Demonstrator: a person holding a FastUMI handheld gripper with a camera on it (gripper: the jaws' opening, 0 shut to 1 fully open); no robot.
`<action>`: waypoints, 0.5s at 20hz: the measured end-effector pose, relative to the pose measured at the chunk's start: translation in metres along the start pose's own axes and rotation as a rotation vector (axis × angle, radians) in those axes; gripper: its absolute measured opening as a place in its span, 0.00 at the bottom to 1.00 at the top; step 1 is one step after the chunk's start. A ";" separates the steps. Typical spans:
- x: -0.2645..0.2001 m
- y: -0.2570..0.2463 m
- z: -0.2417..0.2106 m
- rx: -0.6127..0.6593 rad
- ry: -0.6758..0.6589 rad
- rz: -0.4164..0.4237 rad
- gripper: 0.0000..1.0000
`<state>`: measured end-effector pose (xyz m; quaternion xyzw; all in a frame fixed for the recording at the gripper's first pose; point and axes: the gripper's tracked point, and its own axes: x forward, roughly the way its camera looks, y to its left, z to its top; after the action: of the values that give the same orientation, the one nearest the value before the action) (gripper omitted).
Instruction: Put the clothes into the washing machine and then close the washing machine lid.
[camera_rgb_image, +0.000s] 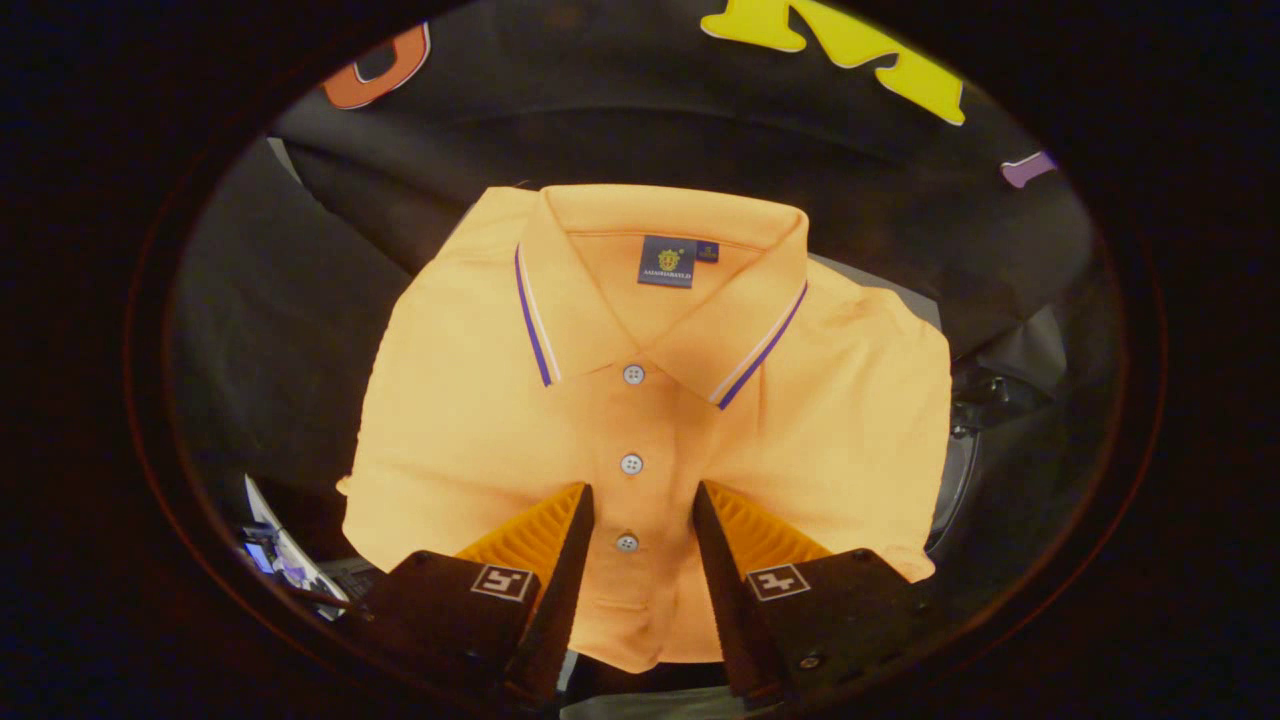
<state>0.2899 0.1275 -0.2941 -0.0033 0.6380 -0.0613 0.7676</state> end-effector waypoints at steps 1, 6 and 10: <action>0.001 0.000 0.000 0.000 0.005 0.002 0.60; 0.001 -0.009 0.001 -0.026 0.042 0.009 0.11; -0.001 -0.012 0.005 -0.020 0.048 0.063 0.09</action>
<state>0.2939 0.1157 -0.2910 0.0106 0.6564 -0.0306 0.7537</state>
